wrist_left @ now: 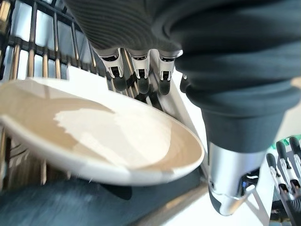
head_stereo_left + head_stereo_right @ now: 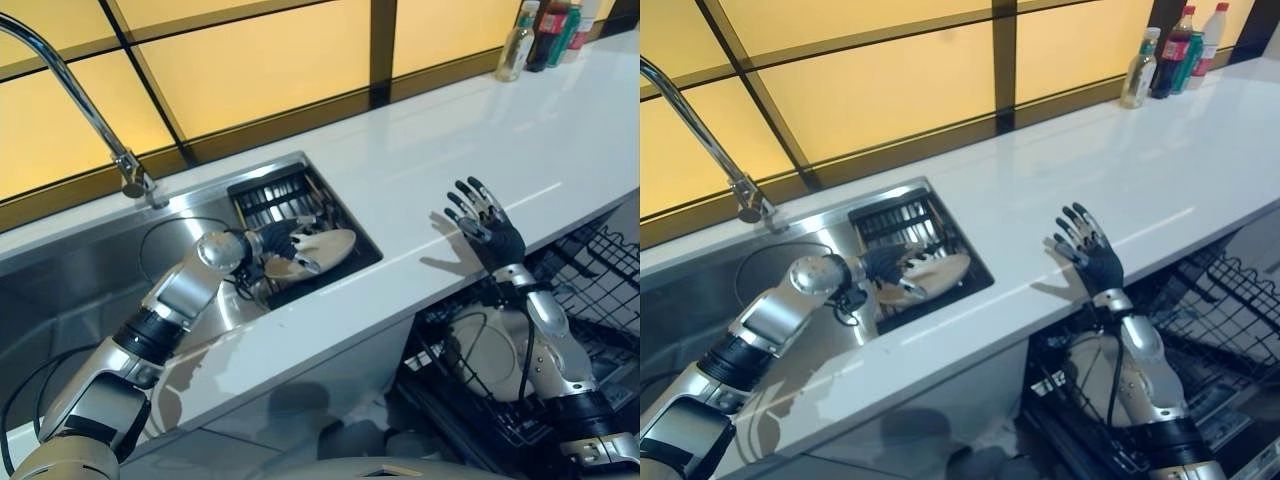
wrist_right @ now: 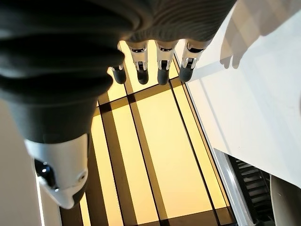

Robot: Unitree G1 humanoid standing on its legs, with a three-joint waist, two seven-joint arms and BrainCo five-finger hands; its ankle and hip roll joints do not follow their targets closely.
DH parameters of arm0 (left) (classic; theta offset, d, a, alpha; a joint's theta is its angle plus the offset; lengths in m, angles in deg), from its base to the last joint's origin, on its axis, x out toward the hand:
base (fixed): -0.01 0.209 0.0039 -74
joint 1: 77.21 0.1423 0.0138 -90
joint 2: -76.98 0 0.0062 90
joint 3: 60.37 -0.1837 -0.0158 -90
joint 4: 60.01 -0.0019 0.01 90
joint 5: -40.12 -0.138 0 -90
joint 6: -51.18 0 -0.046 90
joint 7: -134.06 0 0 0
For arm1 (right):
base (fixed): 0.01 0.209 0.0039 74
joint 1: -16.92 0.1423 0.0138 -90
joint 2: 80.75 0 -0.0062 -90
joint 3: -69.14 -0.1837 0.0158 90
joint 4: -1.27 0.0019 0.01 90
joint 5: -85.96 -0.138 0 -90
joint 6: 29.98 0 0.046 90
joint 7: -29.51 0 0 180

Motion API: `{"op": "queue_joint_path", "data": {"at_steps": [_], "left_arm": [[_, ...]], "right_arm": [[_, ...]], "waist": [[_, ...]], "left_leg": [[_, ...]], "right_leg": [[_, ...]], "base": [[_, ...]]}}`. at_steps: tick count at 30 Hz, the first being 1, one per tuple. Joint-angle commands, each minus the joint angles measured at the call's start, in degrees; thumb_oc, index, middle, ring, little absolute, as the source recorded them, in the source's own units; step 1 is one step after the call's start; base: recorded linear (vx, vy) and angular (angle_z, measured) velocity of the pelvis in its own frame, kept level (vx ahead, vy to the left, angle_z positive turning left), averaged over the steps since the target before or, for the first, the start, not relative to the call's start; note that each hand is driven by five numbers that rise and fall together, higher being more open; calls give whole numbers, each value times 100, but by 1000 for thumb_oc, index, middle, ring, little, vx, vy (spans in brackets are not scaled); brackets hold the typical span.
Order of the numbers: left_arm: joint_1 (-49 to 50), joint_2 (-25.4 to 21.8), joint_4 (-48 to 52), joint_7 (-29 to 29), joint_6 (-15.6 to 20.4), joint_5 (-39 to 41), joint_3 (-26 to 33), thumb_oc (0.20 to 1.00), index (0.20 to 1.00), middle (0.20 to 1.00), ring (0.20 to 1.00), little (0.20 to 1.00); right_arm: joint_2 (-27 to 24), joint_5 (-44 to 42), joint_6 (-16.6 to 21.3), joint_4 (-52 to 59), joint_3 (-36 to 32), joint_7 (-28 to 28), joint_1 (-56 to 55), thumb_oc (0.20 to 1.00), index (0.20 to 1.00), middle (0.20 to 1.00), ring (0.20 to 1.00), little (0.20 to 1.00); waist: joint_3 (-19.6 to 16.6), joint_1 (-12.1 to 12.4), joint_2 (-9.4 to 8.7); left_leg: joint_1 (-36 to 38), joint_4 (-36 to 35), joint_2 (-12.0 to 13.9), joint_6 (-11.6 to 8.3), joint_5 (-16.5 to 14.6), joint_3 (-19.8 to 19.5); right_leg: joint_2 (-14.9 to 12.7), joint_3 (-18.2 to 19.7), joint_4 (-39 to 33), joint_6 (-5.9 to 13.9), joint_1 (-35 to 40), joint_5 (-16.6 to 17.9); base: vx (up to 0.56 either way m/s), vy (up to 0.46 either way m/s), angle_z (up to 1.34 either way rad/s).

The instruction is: Pick up plates and place into dishwasher.

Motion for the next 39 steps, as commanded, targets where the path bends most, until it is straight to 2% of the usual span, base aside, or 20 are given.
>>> {"op": "queue_joint_path", "data": {"at_steps": [1, 11, 16, 24, 30, 39], "left_arm": [[92, -458, 434, -7, 180, 1, 169, 1000, 1000, 1000, 1000, 1000], [274, -532, 589, -137, 186, -212, 284, 1000, 1000, 1000, 1000, 1000], [376, -556, 446, 311, 358, -901, 270, 1000, 1000, 1000, 1000, 1000], [588, -375, 134, 1220, 1075, -1939, 606, 1000, 1000, 1000, 1000, 1000], [721, -109, 114, 1673, 1393, -2528, 689, 1000, 1000, 1000, 1000, 1000], [806, 135, 99, 1708, 1397, -2608, 547, 1000, 1000, 1000, 1000, 1000]], "right_arm": [[14, -20, 342, 530, -305, 12, -53, 1000, 1000, 1000, 1000, 1000], [50, -14, 385, 540, -352, 66, -97, 1000, 1000, 1000, 1000, 1000], [16, -66, 379, 580, -374, 50, -125, 1000, 1000, 1000, 1000, 1000], [152, -31, 337, 608, -521, -54, -209, 1000, 1000, 1000, 1000, 1000], [235, 9, 326, 621, -541, -76, -206, 1000, 1000, 1000, 1000, 1000], [261, 30, 286, 627, -504, -25, -120, 1000, 1000, 1000, 1000, 1000]], "waist": [[-236, 128, -215], [-237, 170, -208], [-243, 169, -222], [-244, 163, -292], [-251, 171, -338], [-233, 173, -358]], "left_leg": [[-591, 914, -304, 530, -616, -332], [-610, 906, -308, 532, -612, -368], [-614, 900, -321, 548, -622, -394], [-618, 864, -321, 556, -622, -372], [-618, 864, -320, 551, -635, -384], [-584, 841, -303, 550, -646, -353]], "right_leg": [[32, -23, 165, 382, -324, 113], [33, -46, 137, 373, -322, 120], [38, -39, 145, 368, -334, 108], [54, -17, 125, 360, -348, 103], [58, -27, 127, 347, -345, 87], [58, -47, 124, 337, -323, 68]], "base": [[0, 0, 0], [-2, -1, 1], [-4, 1, 3], [0, 0, 0], [0, 0, 0], [0, 0, 0]]}}
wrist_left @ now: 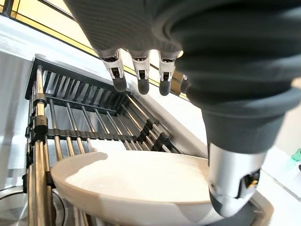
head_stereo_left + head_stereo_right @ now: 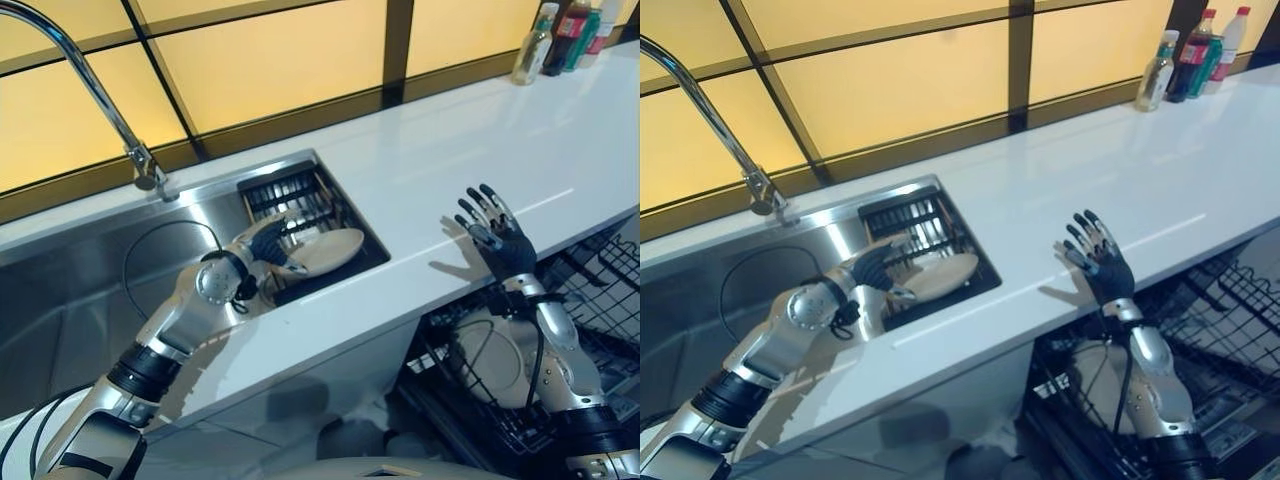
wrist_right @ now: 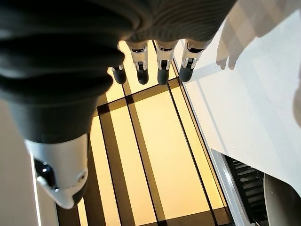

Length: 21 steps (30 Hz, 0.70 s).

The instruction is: Pick up plates and place into dishwasher.

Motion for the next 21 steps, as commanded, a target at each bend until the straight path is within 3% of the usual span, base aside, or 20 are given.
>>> {"op": "queue_joint_path", "data": {"at_steps": [1, 14, 21], "left_arm": [[-81, -95, -173, 147, 139, -242, 109, 1000, 1000, 1000, 1000, 1000], [-157, -176, -229, -266, -226, -52, -123, 1000, 1000, 1000, 1000, 1000], [-171, -111, -616, 141, -196, -368, -249, 1000, 1000, 1000, 1000, 1000]], "right_arm": [[209, 32, 264, 507, -285, -32, 145, 1000, 1000, 1000, 1000, 1000], [197, 30, 197, 524, -291, -92, 176, 1000, 1000, 1000, 1000, 1000], [225, 34, 190, 516, -276, -159, 165, 1000, 1000, 1000, 1000, 1000]], "waist": [[-207, 52, -279], [-200, 13, -236], [-191, -28, -241]], "left_leg": [[-489, 767, -299, 544, -644, -256], [-457, 757, -291, 551, -643, -214], [-445, 750, -293, 564, -649, -196]], "right_leg": [[67, 20, 123, 344, -309, 68], [58, 28, 120, 372, -301, 70], [57, 42, 135, 377, -315, 64]], "base": [[0, 0, 0], [0, 0, 0], [0, 0, 0]]}}
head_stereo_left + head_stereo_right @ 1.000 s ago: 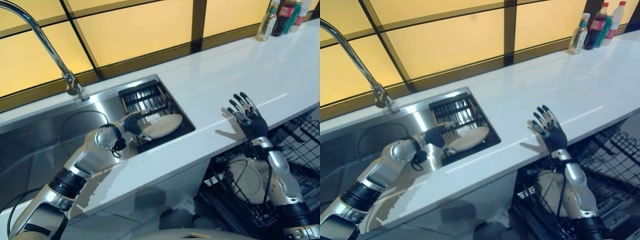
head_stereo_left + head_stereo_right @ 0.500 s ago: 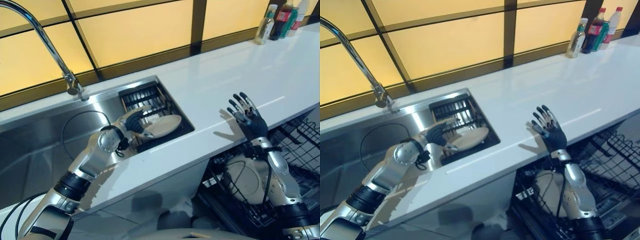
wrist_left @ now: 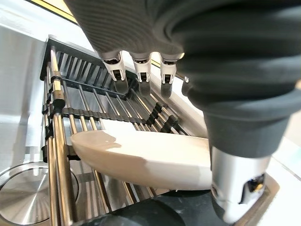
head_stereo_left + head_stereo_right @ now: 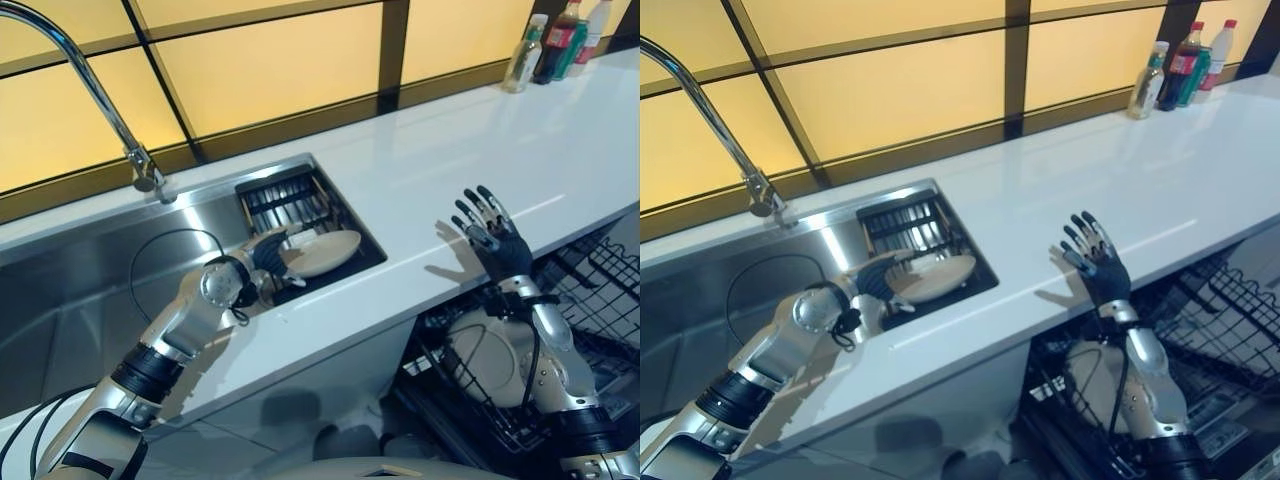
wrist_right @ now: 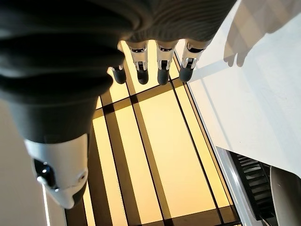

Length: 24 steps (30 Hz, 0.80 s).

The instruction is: Pick up plates and place into dishwasher.

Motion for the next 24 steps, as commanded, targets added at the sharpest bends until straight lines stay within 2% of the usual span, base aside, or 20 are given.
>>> {"op": "queue_joint_path", "data": {"at_steps": [1, 10, 24], "left_arm": [[-168, -92, -260, 456, 116, -453, -52, 1000, 1000, 1000, 1000, 1000], [-195, 139, -830, 1228, 277, -1100, -185, 1000, 1000, 1000, 1000, 1000], [-254, 357, -1157, 1605, 265, -1264, -436, 1000, 1000, 1000, 1000, 1000]], "right_arm": [[57, 33, 198, 500, -270, -109, 183, 1000, 1000, 1000, 1000, 1000], [81, 5, 190, 461, -230, -200, 194, 1000, 1000, 1000, 1000, 1000], [112, 8, 115, 452, -201, -304, 230, 1000, 1000, 1000, 1000, 1000]], "waist": [[-121, -14, -182], [-116, -99, -230], [-96, -209, -249]], "left_leg": [[-469, 736, -290, 562, -654, -245], [-430, 724, -269, 563, -670, -131], [-382, 760, -247, 572, -701, -2]], "right_leg": [[50, -15, 130, 384, -315, 23], [51, 24, 146, 392, -329, 18], [59, 61, 218, 402, -347, -12]], "base": [[0, 0, 0], [3, -1, -1], [0, 0, 0]]}}
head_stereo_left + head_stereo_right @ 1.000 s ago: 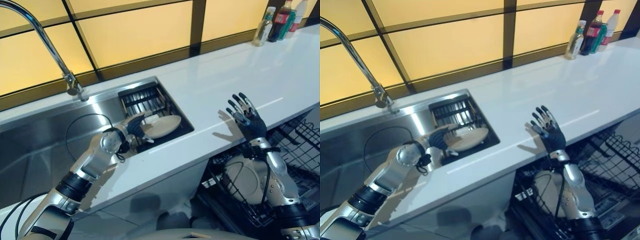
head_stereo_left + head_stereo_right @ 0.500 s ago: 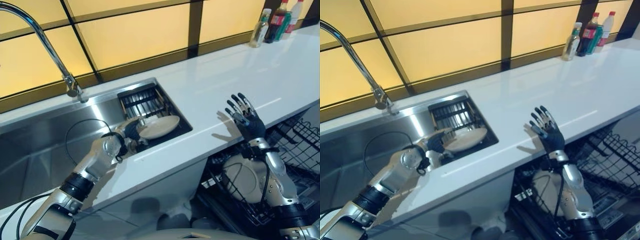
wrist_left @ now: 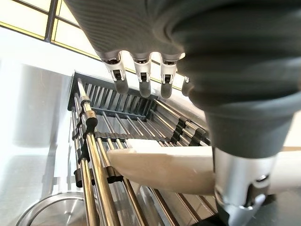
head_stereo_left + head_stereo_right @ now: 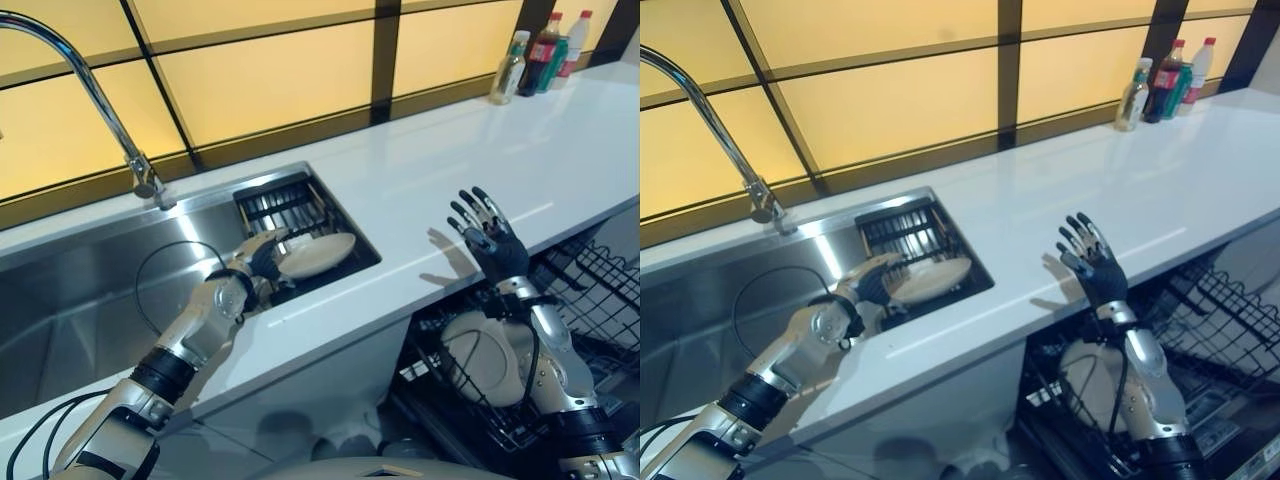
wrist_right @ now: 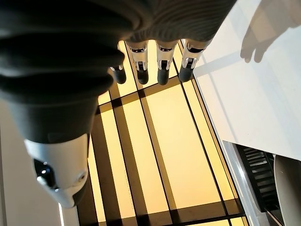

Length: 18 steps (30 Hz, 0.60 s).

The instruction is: Pick up plates and place into dishwasher.

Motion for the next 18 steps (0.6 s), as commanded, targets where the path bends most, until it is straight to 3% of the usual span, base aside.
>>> {"op": "queue_joint_path", "data": {"at_steps": [1, 5, 6, 7, 8, 10, 18], "left_arm": [[-270, 43, -286, 229, 112, -359, -111, 1000, 1000, 1000, 1000, 1000], [-294, 51, -312, 229, 95, -371, -194, 1000, 1000, 1000, 1000, 1000], [-290, 53, -310, 204, 99, -379, -195, 893, 893, 893, 893, 893], [-293, 47, -335, 164, 130, -371, -226, 564, 564, 564, 564, 564], [-293, 48, -343, 151, 144, -365, -243, 482, 482, 482, 482, 482], [-292, 50, -354, 91, 199, -363, -299, 200, 200, 200, 200, 200], [-185, 122, -467, 505, 697, -155, -413, 200, 200, 200, 200, 200]], "right_arm": [[86, -7, 152, 452, -205, -109, 249, 1000, 1000, 1000, 1000, 1000], [74, -10, 133, 466, -224, -138, 246, 1000, 1000, 1000, 1000, 1000], [76, -14, 121, 472, -235, -146, 245, 1000, 1000, 1000, 1000, 1000], [71, -13, 123, 463, -236, -151, 256, 1000, 1000, 1000, 1000, 1000], [79, -9, 119, 464, -237, -153, 261, 1000, 1000, 1000, 1000, 1000], [86, -3, 109, 481, -240, -150, 264, 1000, 1000, 1000, 1000, 1000], [127, -10, 176, 444, -261, -252, 220, 1000, 1000, 1000, 1000, 1000]], "waist": [[43, -170, -170], [66, -203, -165], [69, -206, -165], [78, -212, -160], [82, -215, -158], [85, -223, -154], [84, -246, -146]], "left_leg": [[-457, 776, -244, 528, -695, -85], [-445, 780, -245, 535, -703, -69], [-441, 780, -245, 537, -704, -65], [-440, 788, -244, 538, -710, -55], [-439, 792, -242, 538, -712, -47], [-437, 794, -240, 540, -717, -37], [-415, 791, -241, 550, -728, -12]], "right_leg": [[56, -9, 238, 372, -339, -23], [59, -7, 259, 379, -357, -25], [60, -4, 260, 379, -356, -26], [56, -4, 268, 383, -355, -30], [55, -3, 272, 387, -356, -31], [52, 1, 277, 395, -360, -34], [51, 18, 291, 401, -359, -36]], "base": [[0, 0, 0], [3, 2, -2], [6, 3, -3], [0, 0, 0], [4, 0, -3], [1, -3, -6], [0, -2, -2]]}}
